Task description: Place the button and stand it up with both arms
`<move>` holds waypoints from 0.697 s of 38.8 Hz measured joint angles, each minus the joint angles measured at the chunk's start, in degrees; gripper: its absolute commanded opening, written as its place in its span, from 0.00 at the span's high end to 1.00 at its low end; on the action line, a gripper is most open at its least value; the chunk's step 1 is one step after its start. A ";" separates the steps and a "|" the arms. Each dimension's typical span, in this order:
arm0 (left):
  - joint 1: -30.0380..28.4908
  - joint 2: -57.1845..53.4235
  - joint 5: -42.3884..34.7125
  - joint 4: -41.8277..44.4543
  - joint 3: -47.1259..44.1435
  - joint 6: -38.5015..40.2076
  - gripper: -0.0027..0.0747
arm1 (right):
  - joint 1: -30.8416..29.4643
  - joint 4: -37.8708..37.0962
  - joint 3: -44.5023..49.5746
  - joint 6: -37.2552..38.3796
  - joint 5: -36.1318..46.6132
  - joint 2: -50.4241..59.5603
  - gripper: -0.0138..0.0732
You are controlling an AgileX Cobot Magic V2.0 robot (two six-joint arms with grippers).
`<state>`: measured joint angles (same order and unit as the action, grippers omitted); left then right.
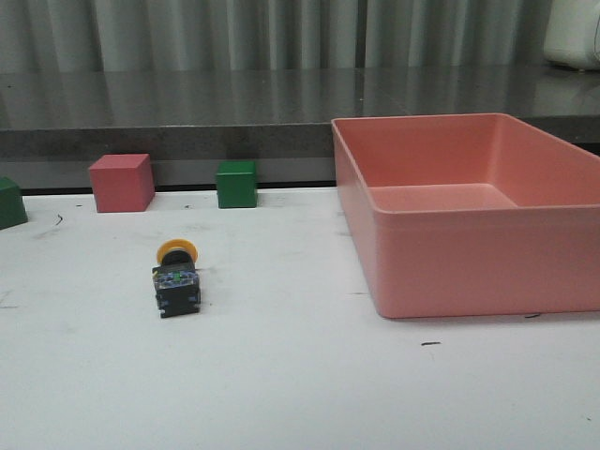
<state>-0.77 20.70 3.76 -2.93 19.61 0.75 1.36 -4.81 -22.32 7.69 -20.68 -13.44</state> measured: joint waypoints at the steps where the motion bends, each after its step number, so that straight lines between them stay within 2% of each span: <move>1: 0.00 0.00 0.00 0.00 0.00 0.00 0.11 | 0.00 0.00 0.00 0.00 0.10 0.05 0.91; 10: 0.00 0.00 0.00 -0.24 0.00 0.00 0.11 | 0.00 0.00 0.22 -0.09 0.14 0.05 0.91; 17: 0.00 0.43 0.52 -3.79 0.41 0.00 0.11 | 0.00 0.00 0.22 -0.09 0.14 0.05 0.91; 27: 0.93 12.50 10.38 -1.93 9.51 0.00 0.11 | 0.00 0.00 0.22 -0.09 0.23 0.05 0.91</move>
<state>0.16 33.20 14.14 -4.86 29.12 0.75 1.36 -4.81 -22.09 7.59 -20.45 -13.39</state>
